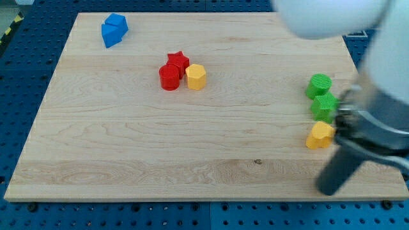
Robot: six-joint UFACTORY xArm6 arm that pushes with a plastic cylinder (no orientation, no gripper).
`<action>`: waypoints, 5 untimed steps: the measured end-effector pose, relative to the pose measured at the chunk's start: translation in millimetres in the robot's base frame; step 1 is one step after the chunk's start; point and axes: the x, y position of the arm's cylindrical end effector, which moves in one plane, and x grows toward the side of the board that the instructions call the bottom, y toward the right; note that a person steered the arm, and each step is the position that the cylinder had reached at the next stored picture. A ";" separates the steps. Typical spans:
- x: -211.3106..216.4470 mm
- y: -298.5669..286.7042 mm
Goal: Push yellow heart in to green star
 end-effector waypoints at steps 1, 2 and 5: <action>-0.3 62.3; -23.5 73.2; -42.0 31.0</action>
